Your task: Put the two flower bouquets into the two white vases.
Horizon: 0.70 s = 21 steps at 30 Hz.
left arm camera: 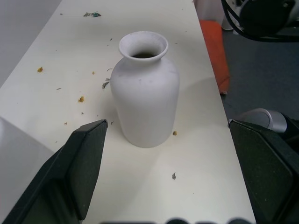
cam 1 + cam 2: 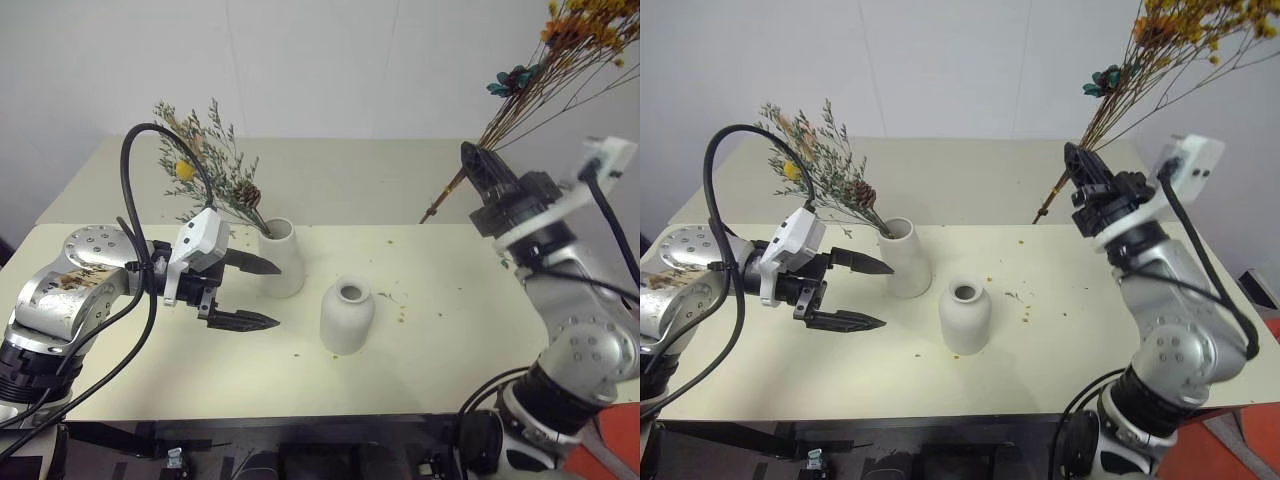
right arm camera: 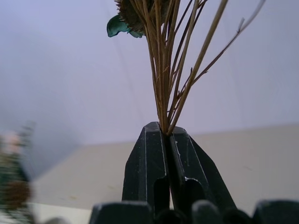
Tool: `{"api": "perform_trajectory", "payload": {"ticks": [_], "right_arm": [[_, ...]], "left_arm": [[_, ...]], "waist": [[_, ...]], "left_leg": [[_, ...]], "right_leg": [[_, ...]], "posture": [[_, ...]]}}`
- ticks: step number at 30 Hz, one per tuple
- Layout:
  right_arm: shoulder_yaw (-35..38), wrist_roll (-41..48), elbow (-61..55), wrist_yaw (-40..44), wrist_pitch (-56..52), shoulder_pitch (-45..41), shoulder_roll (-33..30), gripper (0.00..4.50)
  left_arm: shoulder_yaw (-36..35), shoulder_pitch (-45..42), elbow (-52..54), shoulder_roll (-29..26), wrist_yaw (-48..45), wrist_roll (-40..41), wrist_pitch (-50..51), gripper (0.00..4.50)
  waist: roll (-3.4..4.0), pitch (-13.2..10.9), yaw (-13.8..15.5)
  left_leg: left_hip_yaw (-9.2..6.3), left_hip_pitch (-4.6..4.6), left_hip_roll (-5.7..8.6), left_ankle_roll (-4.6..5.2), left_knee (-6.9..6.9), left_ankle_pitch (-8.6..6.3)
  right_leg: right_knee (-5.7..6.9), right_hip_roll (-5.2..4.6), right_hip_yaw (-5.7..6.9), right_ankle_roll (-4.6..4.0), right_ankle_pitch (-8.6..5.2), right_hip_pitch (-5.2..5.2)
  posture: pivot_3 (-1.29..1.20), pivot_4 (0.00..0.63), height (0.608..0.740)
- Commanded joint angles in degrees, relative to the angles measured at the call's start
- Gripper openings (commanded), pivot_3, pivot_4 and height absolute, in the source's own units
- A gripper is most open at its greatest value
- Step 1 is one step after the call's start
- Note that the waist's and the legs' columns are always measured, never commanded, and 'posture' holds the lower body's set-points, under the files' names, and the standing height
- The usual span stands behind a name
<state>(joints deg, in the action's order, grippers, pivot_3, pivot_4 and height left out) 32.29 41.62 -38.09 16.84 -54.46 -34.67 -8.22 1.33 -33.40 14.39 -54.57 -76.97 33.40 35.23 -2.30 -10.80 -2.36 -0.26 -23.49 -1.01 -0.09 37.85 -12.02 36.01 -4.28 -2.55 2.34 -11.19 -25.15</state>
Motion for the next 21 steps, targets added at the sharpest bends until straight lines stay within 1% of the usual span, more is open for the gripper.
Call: {"api": "perform_trajectory", "payload": {"ticks": [1,2,4,6,9,12,16,21], "right_arm": [[-2.61,5.43,-5.29,4.19,5.51,5.19,-1.61,0.06],[-3.36,6.48,-5.55,4.75,6.3,6.45,-2.04,0.06],[-3.17,13.16,-4.76,5.19,6.77,7.59,-1.99,0.06],[-5.12,14.87,-5.32,6.45,8.17,9.63,-2.76,0.06],[-9.31,14.33,-5.09,9.04,11.14,12.84,-4.05,0.06],[-12.27,15.45,-1.74,13.12,12.79,14.17,-5.75,0.06],[-17.81,11.8,3.23,20.3,16.61,13.6,-8.5,0.06],[-21.54,8.82,8.74,24.44,20.52,11.66,-10.77,0.06]], "left_arm": [[-1.29,-0.14,0.79,-0.29,0.5,0.28,-0.28,4.5],[-1.3,-0.08,0.86,-0.33,0.56,0.25,-0.26,4.5],[-1.29,0.09,0.8,-0.61,0.28,0.06,-0.55,4.5],[-1.18,0.09,0.68,-0.82,0.07,-0.12,-0.63,4.5],[-1.08,-0.18,0.37,-0.81,-0.05,-0.19,-0.53,4.5],[-0.64,-0.3,0.0,-0.6,-0.24,-0.35,-0.55,4.5],[0.0,-0.52,-0.4,-0.4,-0.82,-0.72,-0.71,4.5],[-0.92,-0.12,0.05,-0.79,-0.37,-0.23,0.07,4.5]], "waist": [[0.0,0.0,-0.01],[0.0,0.0,-0.07],[0.0,0.0,-0.18],[0.0,0.0,-0.34],[0.0,0.0,-0.28],[-0.01,0.0,-0.23],[-0.01,0.01,-0.18],[-0.01,0.01,-0.11]], "left_leg": [[0.0,0.01,0.01,0.0,0.0,0.0],[0.01,0.04,0.01,0.0,0.0,0.0],[0.03,0.1,0.0,0.0,0.0,0.0],[0.04,0.18,-0.04,0.0,0.0,0.0],[0.04,0.19,-0.09,0.0,0.0,0.0],[0.04,0.18,-0.07,0.0,0.0,0.0],[0.04,0.21,-0.07,0.0,0.0,0.0],[0.04,0.2,-0.07,0.0,0.0,0.0]], "right_leg": [[-0.01,-0.02,0.0,0.01,0.0,0.02],[-0.01,-0.02,-0.01,0.04,-0.02,0.04],[-0.01,-0.01,-0.02,0.16,-0.1,0.07],[0.02,0.04,-0.06,0.31,-0.19,0.09],[0.04,0.11,-0.05,0.28,-0.23,0.09],[0.03,0.09,-0.05,0.29,-0.23,0.09],[0.02,0.09,-0.05,0.29,-0.23,0.13],[0.01,0.09,-0.05,0.29,-0.23,0.12]], "posture": [[0.0,0.15,0.74],[0.0,0.15,0.74],[0.0,0.15,0.74],[0.0,0.15,0.74],[0.0,0.15,0.74],[0.0,0.15,0.74],[0.0,0.15,0.74],[0.0,0.15,0.74]]}}
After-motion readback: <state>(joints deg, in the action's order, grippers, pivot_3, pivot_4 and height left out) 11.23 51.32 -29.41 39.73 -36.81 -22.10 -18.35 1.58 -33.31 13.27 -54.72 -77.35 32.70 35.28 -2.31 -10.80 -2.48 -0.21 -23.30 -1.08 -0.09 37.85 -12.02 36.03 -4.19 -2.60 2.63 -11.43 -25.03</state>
